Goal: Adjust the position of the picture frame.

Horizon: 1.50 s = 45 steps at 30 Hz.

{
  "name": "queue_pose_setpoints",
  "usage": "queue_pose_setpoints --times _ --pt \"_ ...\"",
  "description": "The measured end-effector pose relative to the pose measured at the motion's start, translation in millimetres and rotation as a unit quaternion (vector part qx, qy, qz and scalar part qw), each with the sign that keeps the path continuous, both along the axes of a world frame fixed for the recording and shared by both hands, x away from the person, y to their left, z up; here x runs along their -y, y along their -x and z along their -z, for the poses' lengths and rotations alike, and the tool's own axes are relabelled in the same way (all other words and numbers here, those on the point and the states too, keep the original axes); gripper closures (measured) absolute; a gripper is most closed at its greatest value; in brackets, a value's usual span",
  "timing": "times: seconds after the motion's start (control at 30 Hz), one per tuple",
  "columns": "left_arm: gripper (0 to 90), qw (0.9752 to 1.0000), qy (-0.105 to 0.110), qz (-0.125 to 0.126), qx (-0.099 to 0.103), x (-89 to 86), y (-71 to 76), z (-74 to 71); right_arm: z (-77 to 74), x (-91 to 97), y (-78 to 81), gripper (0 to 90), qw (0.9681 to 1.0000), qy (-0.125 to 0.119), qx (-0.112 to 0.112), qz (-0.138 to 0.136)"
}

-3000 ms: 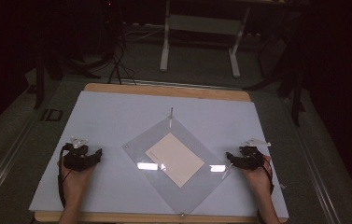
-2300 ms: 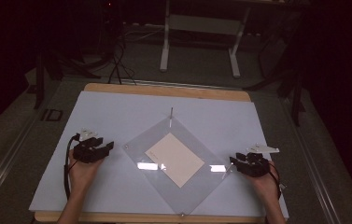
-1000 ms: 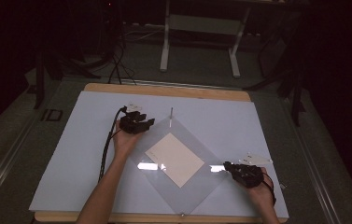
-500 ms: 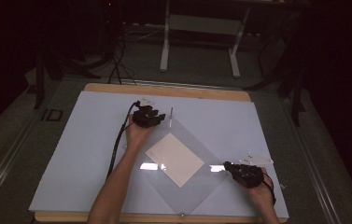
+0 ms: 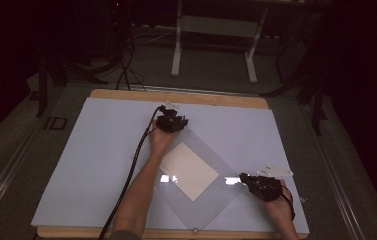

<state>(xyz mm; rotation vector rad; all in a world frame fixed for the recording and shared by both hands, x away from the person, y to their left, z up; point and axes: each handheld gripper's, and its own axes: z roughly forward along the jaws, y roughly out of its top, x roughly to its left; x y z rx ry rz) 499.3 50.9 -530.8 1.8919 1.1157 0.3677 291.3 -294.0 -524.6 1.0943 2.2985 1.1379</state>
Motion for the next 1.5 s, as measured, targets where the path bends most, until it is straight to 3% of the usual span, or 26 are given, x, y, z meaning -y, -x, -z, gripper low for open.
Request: queue_pose_setpoints --times 0.2,0.23,0.3,0.37,0.43,0.53,0.73,0.93,1.1,1.27,1.43,1.5 --pt "78.0 1.0000 -0.004 0.006 -0.001 5.0 -1.5 1.2 0.0 -0.2 0.2 84.7 1.0000 -0.002 -0.002 0.004" --pt "79.6 0.9999 -0.010 0.004 -0.009 7.7 -2.4 -0.3 -0.3 -0.3 -0.1 84.6 1.0000 -0.004 -0.006 0.007" --pt "80.1 0.9997 -0.023 0.003 -0.011 10.8 -3.6 -2.6 -0.2 0.2 -0.7 84.3 0.9998 -0.011 -0.011 0.009" --pt "80.7 0.9997 -0.023 0.003 -0.011 10.8 -3.6 -2.6 0.0 0.9 -1.2 84.0 0.9997 -0.015 -0.014 0.010" --pt "82.4 0.9991 -0.040 0.014 -0.011 10.6 -4.2 -4.7 0.3 2.2 -2.1 83.2 0.9990 -0.031 -0.026 0.019" --pt "83.2 0.9990 -0.040 0.015 -0.010 9.8 -3.9 -4.8 0.9 3.7 -3.0 82.5 0.9977 -0.050 -0.038 0.025" --pt "83.5 0.9988 -0.044 0.016 -0.016 9.4 -3.3 -6.4 0.9 5.9 -3.7 81.8 0.9965 -0.062 -0.049 0.025" --pt "84.4 0.9967 -0.077 0.026 -0.005 4.0 2.0 -14.0 -1.6 4.9 -5.6 80.5 0.9943 -0.077 -0.062 0.041" --pt "84.7 0.9960 -0.081 0.037 -0.006 -17.9 9.9 -29.0 -11.7 4.3 -11.4 78.0 0.9920 -0.102 -0.059 0.047" --pt "84.6 0.9963 -0.079 0.030 -0.017 -43.1 17.0 -37.9 -21.7 -4.3 -22.1 77.5 0.9920 -0.105 -0.052 0.047" --pt "84.4 0.9971 -0.071 0.012 -0.026 -73.4 26.5 -43.2 -29.0 -16.7 -43.5 77.5 0.9910 -0.114 -0.058 0.040" --pt "84.4 0.9970 -0.072 0.008 -0.027 -85.1 31.9 -46.0 -33.6 -21.8 -60.4 77.4 0.9897 -0.123 -0.063 0.036"
